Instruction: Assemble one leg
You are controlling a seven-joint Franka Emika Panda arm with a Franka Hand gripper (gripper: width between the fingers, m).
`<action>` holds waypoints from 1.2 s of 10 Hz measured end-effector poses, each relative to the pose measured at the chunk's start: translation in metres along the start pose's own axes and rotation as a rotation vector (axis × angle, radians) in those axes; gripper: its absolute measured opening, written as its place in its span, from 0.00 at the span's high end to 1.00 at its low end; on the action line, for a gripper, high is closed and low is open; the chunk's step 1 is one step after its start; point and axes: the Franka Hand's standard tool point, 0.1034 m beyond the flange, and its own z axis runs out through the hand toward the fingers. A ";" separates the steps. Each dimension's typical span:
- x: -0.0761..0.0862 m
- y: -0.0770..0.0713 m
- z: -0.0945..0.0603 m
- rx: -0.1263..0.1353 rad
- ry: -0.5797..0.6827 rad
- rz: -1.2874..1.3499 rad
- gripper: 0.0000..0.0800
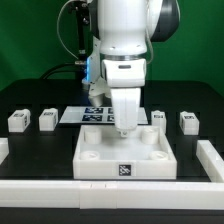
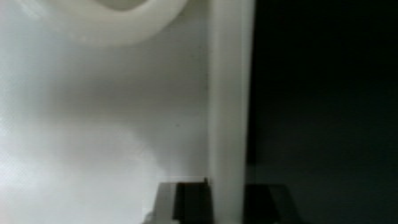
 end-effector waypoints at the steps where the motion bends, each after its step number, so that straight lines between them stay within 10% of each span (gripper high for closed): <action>1: 0.007 0.012 0.000 0.001 0.002 0.001 0.93; 9: 0.045 0.038 0.001 -0.023 0.028 0.010 0.93; 12: 0.042 0.038 0.002 -0.020 0.028 0.026 0.44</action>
Offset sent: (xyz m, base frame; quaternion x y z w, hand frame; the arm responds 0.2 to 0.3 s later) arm 0.0257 0.0396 -0.0044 0.0078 0.0075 0.0203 0.9997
